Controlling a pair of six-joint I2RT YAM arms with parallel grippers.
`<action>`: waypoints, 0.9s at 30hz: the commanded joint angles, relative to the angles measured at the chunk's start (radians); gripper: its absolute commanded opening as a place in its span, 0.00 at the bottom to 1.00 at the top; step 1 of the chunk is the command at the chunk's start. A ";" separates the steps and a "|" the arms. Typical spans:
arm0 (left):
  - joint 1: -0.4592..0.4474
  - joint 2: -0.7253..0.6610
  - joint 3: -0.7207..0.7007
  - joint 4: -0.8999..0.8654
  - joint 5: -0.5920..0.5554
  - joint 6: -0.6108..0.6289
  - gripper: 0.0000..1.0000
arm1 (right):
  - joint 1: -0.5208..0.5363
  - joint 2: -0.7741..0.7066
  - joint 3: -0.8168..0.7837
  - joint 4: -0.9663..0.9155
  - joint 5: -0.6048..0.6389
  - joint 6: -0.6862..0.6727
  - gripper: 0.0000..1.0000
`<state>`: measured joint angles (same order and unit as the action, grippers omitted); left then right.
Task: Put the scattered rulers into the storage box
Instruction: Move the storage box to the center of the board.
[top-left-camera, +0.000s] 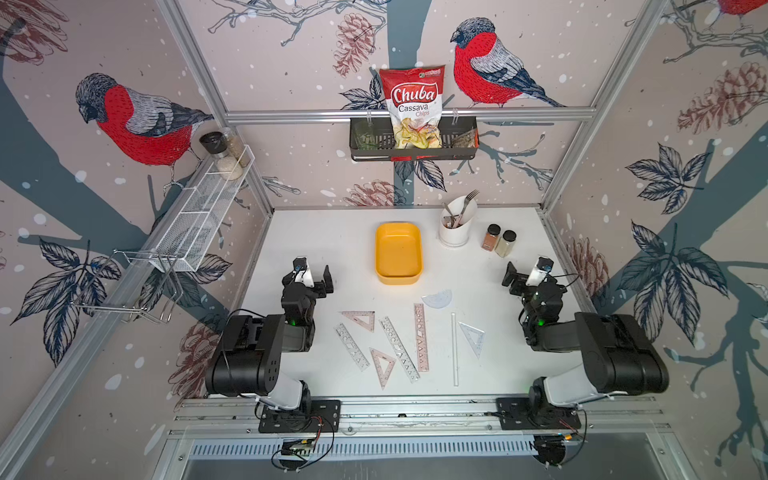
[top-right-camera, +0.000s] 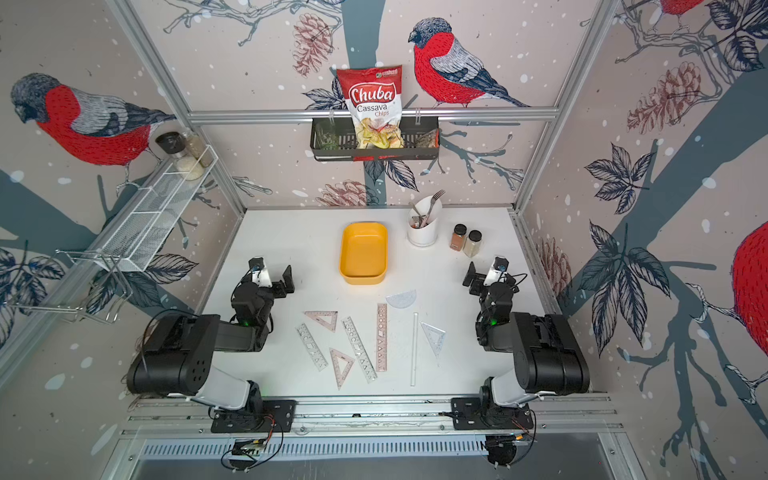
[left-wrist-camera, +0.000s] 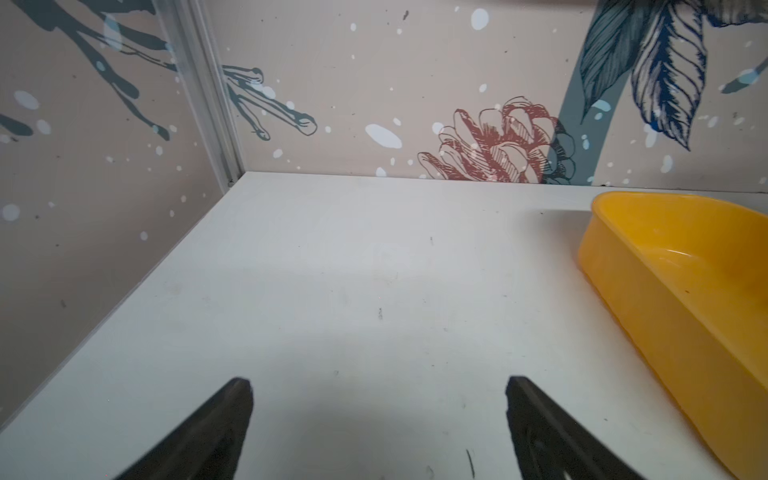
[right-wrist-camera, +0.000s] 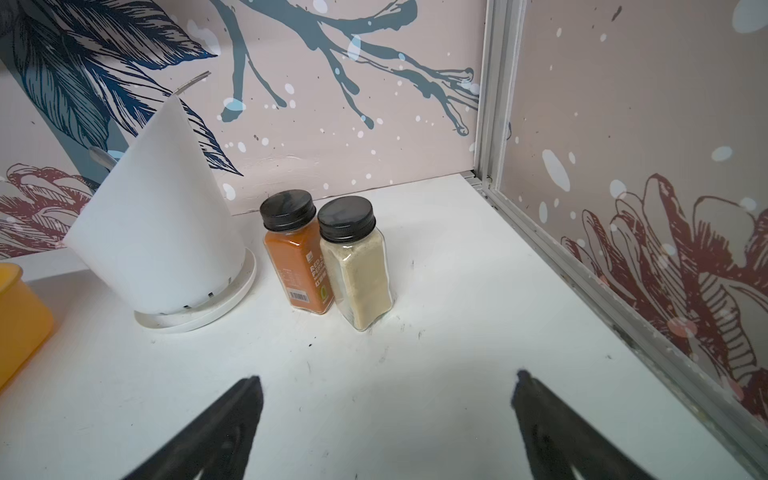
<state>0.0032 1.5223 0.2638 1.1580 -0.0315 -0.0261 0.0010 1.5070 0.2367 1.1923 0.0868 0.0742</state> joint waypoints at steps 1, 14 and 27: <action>0.000 -0.001 0.003 0.019 0.002 0.006 0.98 | 0.005 -0.005 -0.002 0.015 0.009 -0.010 1.00; 0.000 -0.002 0.001 0.019 0.002 0.006 0.98 | 0.003 -0.005 0.000 0.010 0.027 0.000 1.00; -0.054 -0.118 0.152 -0.312 -0.167 0.003 0.97 | 0.128 -0.101 -0.060 0.078 0.288 -0.064 1.00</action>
<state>-0.0299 1.4693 0.3237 1.0336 -0.0990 -0.0257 0.0799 1.4673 0.1917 1.2041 0.2092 0.0589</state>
